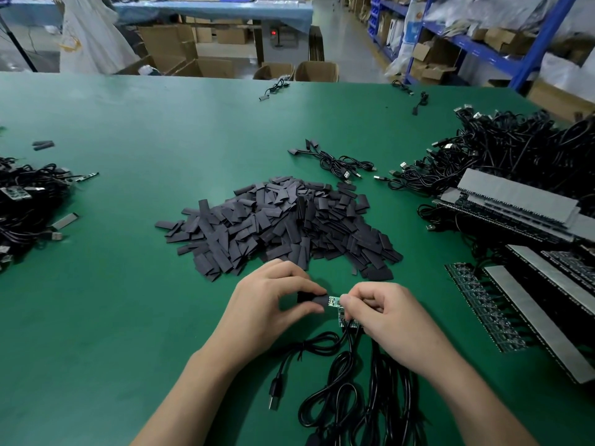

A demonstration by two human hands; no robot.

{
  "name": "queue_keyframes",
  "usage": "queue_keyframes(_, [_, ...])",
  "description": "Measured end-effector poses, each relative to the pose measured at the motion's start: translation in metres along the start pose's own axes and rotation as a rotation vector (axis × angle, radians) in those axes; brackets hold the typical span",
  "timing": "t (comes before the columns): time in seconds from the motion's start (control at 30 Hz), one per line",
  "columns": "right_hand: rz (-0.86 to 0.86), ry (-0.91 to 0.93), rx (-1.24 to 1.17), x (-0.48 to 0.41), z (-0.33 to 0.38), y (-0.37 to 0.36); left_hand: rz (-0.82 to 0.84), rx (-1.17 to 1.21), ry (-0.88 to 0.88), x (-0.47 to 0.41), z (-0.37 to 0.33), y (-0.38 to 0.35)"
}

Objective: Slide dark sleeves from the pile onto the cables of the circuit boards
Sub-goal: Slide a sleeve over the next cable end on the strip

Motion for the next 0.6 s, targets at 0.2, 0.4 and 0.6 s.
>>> queue_keyframes(0.2, [0.013,0.009,-0.014,0.002,0.004,0.000,0.018,0.054,0.054,0.000,0.004,-0.004])
queue_keyframes(0.4, [0.006,0.022,-0.020,0.002,0.006,0.000,0.018,0.112,0.029,0.001,0.001,-0.006])
queue_keyframes(0.6, [-0.003,0.072,-0.054,0.003,0.011,0.008,-0.046,0.103,0.027,0.001,0.002,0.001])
Point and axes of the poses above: each hand's wrist, its own x-axis away from the middle knuckle, its own y-axis out of the back of the hand, z = x × y, the point moved 6 cm from there along -x, towards the middle knuckle, and after that the axes turned 1 degree about x, right-handed, at the moved point
